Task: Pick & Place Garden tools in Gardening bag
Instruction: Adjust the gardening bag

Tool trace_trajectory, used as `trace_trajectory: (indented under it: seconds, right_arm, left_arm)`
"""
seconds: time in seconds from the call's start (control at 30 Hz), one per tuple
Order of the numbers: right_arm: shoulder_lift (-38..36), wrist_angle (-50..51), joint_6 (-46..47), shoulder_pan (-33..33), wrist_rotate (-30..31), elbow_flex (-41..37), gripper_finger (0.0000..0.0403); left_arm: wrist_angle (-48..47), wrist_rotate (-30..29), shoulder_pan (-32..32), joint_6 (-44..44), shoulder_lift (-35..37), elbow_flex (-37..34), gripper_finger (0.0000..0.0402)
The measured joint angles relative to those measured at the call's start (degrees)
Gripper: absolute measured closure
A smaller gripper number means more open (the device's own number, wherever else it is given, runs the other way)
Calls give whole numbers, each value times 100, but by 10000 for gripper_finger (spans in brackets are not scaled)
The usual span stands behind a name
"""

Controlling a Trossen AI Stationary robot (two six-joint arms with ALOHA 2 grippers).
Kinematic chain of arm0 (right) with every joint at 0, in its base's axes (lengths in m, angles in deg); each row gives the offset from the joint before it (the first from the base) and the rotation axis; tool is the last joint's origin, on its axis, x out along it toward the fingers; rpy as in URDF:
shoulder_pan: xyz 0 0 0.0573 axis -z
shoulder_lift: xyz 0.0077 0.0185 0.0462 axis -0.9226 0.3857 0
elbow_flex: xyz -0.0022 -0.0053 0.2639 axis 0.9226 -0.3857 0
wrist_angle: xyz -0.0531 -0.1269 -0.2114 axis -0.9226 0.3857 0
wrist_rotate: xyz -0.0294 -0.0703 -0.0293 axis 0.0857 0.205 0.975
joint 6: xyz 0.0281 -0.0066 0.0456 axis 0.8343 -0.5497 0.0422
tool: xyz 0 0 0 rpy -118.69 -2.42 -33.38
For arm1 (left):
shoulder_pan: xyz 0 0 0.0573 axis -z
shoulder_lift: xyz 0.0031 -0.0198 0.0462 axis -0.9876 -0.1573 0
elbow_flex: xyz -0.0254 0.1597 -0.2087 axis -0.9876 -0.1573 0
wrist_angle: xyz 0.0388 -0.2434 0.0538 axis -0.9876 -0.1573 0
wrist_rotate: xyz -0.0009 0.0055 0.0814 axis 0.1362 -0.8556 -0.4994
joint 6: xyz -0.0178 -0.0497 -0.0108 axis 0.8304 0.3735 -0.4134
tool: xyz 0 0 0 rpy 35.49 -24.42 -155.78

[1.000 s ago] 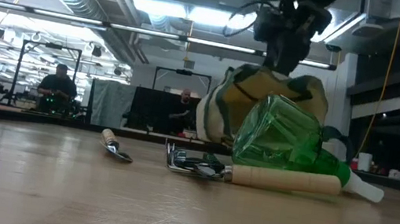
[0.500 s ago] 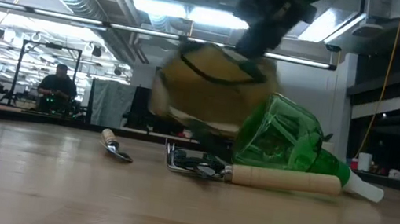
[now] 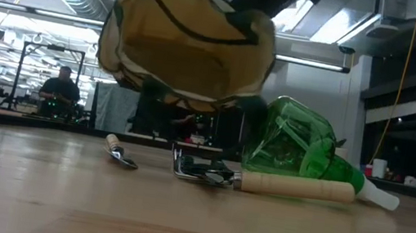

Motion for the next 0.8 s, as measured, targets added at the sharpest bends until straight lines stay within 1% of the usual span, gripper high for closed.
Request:
trace_trajectory:
  seconds: [0.3, 0.43, 0.63, 0.7, 0.8]
  right_arm:
    - [0, 188, -211, -432, 22, 0, 403]
    - [-2, 164, -266, -525, 33, 0, 403]
    - [-2, 159, -260, -592, 33, 0, 403]
    - [-2, 142, -257, -602, 123, 0, 403]
    - [-2, -20, -99, -609, 554, 0, 403]
  left_arm:
    - [0, 0, -2, 0, 2, 0, 396]
    - [5, -16, 0, -1, 0, 0, 396]
    - [326, -63, -2, 9, -39, -4, 396]
    - [378, -63, -2, 212, -37, -4, 395]
    - [368, -66, -2, 842, -149, -4, 393]
